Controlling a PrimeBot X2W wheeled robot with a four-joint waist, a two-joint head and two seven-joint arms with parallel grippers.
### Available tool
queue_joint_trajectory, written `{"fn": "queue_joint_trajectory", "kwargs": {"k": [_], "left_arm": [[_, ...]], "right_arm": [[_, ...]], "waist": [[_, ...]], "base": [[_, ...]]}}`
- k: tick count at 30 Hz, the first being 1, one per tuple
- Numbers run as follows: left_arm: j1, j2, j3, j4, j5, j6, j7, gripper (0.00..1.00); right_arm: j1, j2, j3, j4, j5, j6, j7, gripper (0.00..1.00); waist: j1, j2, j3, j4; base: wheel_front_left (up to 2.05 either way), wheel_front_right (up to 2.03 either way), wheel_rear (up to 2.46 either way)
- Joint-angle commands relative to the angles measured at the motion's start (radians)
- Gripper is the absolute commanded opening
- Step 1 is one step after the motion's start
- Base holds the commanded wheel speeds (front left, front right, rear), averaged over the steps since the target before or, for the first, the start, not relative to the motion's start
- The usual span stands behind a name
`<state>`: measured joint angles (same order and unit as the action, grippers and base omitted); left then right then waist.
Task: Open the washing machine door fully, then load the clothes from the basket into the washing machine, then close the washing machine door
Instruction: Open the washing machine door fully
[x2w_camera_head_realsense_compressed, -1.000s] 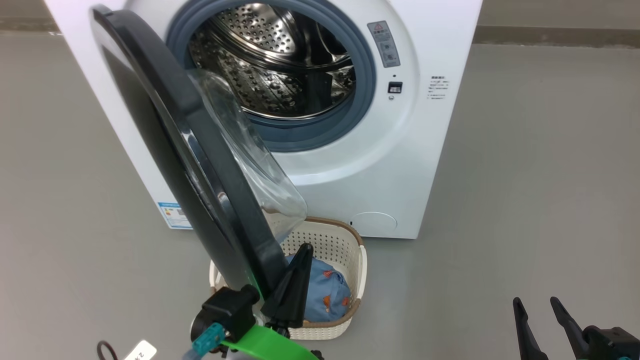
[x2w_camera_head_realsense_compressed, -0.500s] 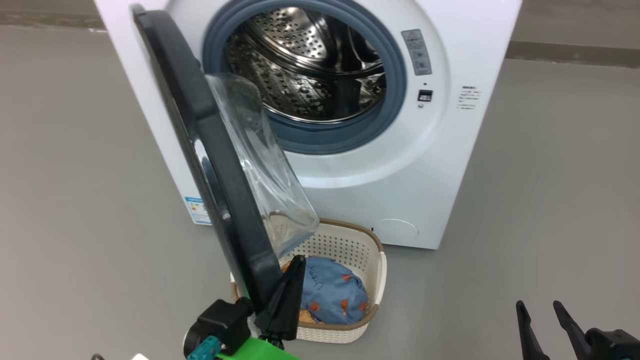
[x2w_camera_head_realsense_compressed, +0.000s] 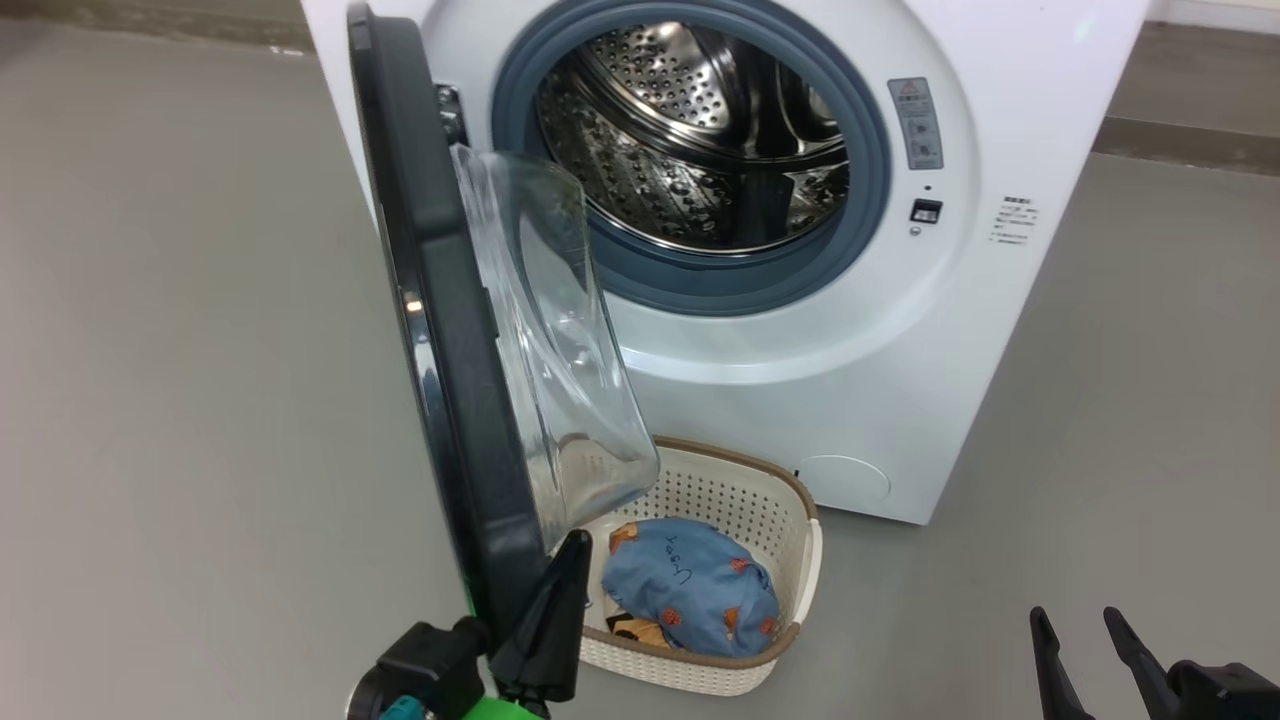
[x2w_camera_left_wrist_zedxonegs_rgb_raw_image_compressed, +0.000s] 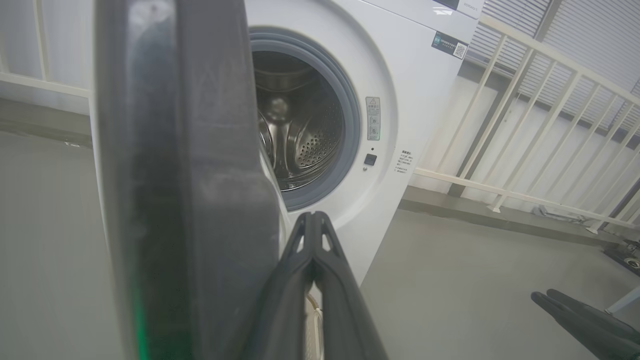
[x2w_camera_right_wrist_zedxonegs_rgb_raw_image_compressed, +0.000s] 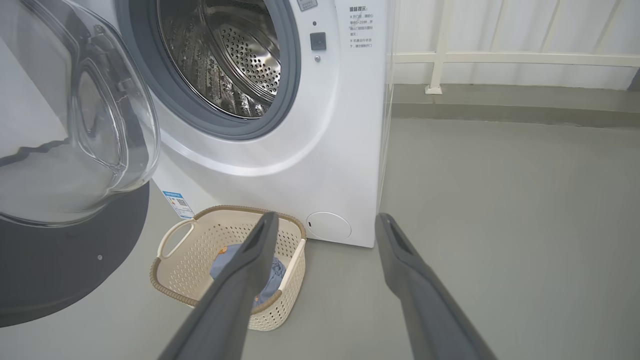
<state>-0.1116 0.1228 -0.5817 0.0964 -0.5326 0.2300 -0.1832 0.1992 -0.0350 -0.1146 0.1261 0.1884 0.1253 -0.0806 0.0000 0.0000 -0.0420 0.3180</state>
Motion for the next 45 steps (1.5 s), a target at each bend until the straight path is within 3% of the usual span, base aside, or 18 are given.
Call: {"fn": "queue_joint_trajectory", "kwargs": {"k": [1, 14, 27, 45], "left_arm": [[-0.013, 0.025, 0.061, -0.021, 0.003, 0.025, 0.001, 0.0], [0.009, 0.073, 0.14, -0.039, -0.012, 0.08, -0.012, 0.0], [0.019, 0.164, 0.298, -0.011, -0.045, 0.143, -0.034, 0.0], [-0.026, 0.293, 0.441, 0.161, -0.087, 0.152, -0.033, 0.0]], "right_arm": [[-0.014, -0.015, 0.02, -0.021, 0.012, 0.005, -0.012, 1.0], [-0.018, -0.015, 0.022, -0.013, 0.017, 0.005, -0.014, 1.0], [-0.03, -0.015, 0.031, 0.004, 0.026, 0.005, -0.019, 1.0], [-0.038, -0.015, 0.033, 0.012, 0.025, 0.005, -0.017, 1.0]], "waist": [[0.0, 0.0, -0.001, 0.016], [0.0, 0.0, -0.005, 0.068], [0.0, 0.0, -0.008, 0.069], [0.0, 0.0, -0.016, 0.012]], "base": [[0.0, 0.0, 0.0], [0.0, 0.0, 0.0], [0.0, 0.0, 0.0], [0.0, 0.0, 0.0]]}}
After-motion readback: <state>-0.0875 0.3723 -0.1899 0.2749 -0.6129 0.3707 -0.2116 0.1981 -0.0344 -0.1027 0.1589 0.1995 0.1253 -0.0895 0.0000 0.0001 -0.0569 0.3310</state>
